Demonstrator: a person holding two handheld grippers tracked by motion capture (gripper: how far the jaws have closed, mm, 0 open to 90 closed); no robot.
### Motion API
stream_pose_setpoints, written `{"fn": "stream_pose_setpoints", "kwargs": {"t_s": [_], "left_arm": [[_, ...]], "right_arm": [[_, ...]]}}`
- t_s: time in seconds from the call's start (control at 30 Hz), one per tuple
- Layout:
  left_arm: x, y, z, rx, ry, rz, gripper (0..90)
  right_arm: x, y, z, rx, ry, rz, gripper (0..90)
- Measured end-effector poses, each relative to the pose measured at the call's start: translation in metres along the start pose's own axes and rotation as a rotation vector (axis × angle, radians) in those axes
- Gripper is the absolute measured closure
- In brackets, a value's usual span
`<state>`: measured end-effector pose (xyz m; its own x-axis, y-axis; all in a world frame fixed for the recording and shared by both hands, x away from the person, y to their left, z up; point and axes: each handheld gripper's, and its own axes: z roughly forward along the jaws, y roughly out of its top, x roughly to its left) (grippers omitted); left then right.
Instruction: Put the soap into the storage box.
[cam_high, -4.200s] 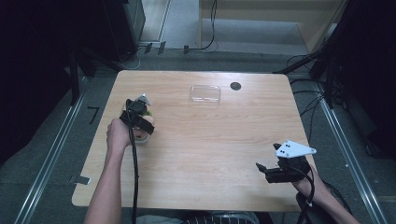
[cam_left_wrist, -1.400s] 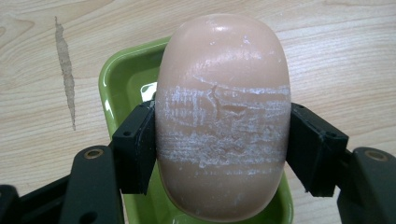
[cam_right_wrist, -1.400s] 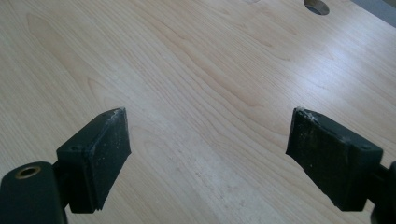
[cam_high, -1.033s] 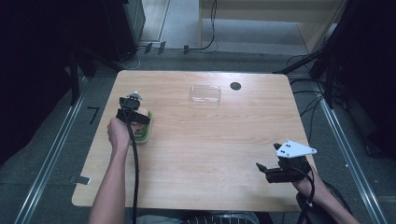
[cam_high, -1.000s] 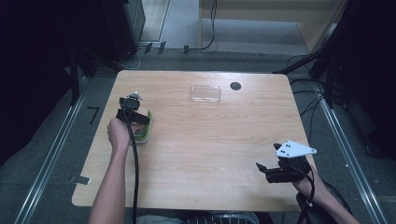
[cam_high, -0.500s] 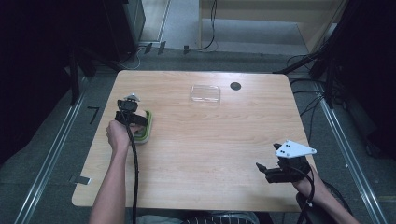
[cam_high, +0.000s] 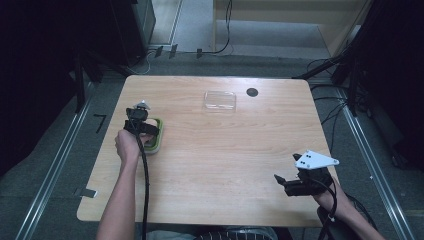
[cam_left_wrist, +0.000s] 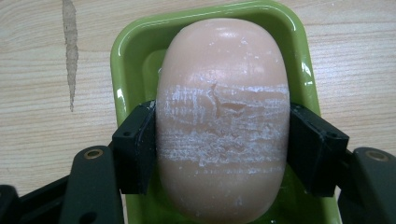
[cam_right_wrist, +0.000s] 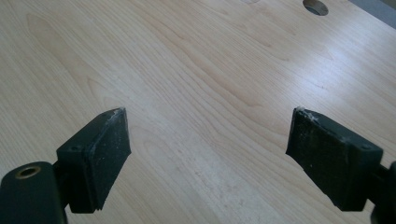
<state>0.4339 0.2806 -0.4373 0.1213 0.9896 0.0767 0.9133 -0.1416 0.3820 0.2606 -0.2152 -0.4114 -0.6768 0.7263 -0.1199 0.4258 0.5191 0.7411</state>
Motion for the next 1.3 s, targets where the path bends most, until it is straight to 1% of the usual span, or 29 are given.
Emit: {"fn": "stream_pose_setpoints", "kwargs": {"t_s": [0.2,0.27,0.37,0.57,0.67,0.8,0.87,0.9,0.97,1.03,1.07,1.17,1.3], "left_arm": [[0.000,0.000,0.000,0.000,-0.004,-0.004,33.1],[0.000,0.000,-0.003,-0.013,-0.004,-0.002,32.7],[0.000,0.001,-0.005,-0.014,-0.005,-0.003,32.3],[0.000,0.002,-0.010,-0.018,0.010,-0.001,26.4],[0.000,0.002,-0.012,-0.015,0.033,0.006,21.6],[0.000,0.002,-0.016,-0.010,0.048,0.011,17.9],[-0.001,0.002,-0.019,0.000,0.055,0.025,16.2],[-0.001,0.002,-0.019,0.000,0.055,0.025,14.5],[-0.004,0.002,-0.025,0.013,0.060,0.048,13.5],[-0.006,0.001,-0.028,0.018,0.063,0.060,12.4],[-0.007,0.001,-0.031,0.031,0.067,0.077,12.0],[-0.010,0.000,-0.035,0.055,0.060,0.091,8.7],[-0.016,-0.002,-0.040,0.085,0.060,0.128,6.7]], "right_arm": [[0.000,0.000,0.000,-0.001,0.000,-0.003,13.4],[0.000,0.000,0.000,-0.001,0.001,-0.003,13.4],[0.000,0.000,0.000,-0.001,0.001,-0.003,13.4],[-0.001,0.000,0.001,0.002,0.003,0.003,13.4],[-0.002,0.000,0.002,0.000,0.004,-0.003,13.4],[-0.002,0.000,0.002,0.002,0.005,-0.003,13.4],[-0.002,0.000,0.002,0.001,0.006,-0.002,13.4],[-0.002,0.000,0.002,0.001,0.006,-0.002,13.4],[-0.002,0.000,0.002,-0.004,0.007,-0.002,13.4],[-0.002,0.000,0.002,0.000,0.005,-0.003,13.3],[-0.002,0.000,0.002,0.001,0.007,-0.003,13.4],[-0.002,0.001,0.002,-0.003,0.008,-0.005,13.4],[-0.001,0.001,0.002,-0.006,0.009,-0.007,13.4]]}}
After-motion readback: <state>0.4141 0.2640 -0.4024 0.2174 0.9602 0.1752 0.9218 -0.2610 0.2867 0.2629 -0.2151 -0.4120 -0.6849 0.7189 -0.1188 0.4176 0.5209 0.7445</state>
